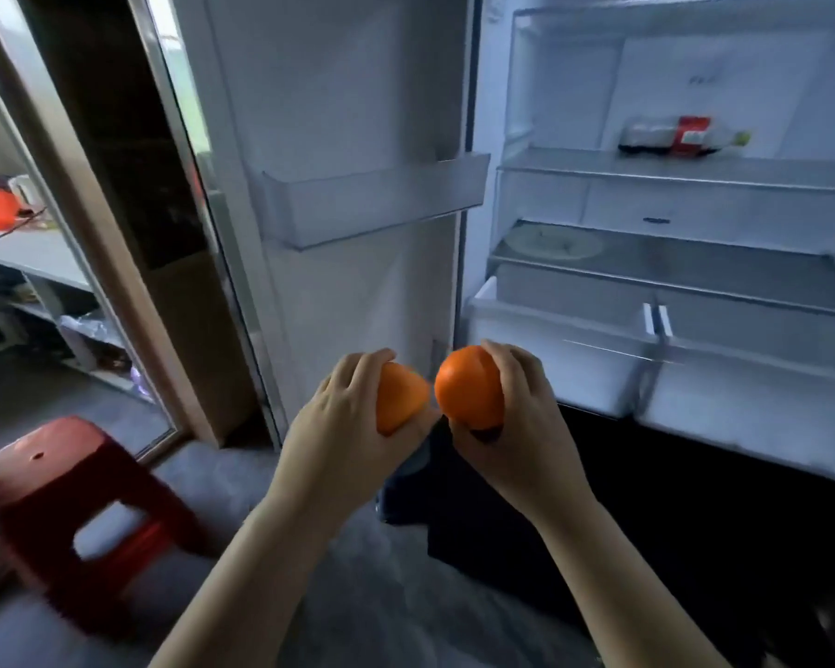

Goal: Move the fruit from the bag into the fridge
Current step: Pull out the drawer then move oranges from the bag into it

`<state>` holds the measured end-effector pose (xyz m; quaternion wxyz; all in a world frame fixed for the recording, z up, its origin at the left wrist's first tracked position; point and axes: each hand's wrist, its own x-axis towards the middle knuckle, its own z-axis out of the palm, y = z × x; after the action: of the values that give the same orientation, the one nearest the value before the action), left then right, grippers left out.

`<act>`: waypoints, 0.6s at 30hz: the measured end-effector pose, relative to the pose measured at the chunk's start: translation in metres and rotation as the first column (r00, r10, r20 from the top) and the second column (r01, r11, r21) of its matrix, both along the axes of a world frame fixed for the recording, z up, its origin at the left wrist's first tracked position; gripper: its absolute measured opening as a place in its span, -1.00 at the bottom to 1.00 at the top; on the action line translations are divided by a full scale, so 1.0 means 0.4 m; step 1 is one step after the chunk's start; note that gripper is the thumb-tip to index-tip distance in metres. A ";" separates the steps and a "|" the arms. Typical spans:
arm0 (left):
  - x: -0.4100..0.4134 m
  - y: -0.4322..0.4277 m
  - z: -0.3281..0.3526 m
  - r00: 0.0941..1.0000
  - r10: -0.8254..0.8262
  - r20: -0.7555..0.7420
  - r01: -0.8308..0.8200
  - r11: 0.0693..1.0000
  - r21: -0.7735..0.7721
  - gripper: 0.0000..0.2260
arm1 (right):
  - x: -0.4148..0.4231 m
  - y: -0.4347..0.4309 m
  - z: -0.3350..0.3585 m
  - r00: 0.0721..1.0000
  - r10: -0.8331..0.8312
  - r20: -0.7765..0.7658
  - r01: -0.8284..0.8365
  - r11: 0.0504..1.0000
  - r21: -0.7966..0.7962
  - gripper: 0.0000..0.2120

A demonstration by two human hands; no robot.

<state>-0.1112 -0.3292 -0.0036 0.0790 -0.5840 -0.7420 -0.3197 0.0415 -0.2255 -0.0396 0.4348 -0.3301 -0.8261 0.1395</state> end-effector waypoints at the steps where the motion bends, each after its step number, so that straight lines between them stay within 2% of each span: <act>1: 0.015 0.033 0.001 0.999 -0.031 -0.007 0.031 0.999 -0.012 -0.37 | 0.016 0.018 -0.005 1.000 -0.020 -0.004 0.020 1.000 0.002 -0.26; 12: 0.006 0.446 -0.016 0.960 -0.277 0.048 0.279 0.959 -0.044 -0.37 | 0.084 0.316 -0.036 0.970 -0.234 0.063 0.236 0.971 -0.034 -0.24; 18: -0.014 0.671 -0.033 0.942 -0.335 0.032 0.337 0.939 -0.071 -0.32 | 0.064 0.504 -0.041 0.953 -0.295 0.065 0.297 0.954 -0.026 -0.28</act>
<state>-0.1168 -0.0608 -0.0167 -0.0061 -0.7015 -0.6436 -0.3060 0.0671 -0.0239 -0.0561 0.4197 -0.4620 -0.7774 0.0774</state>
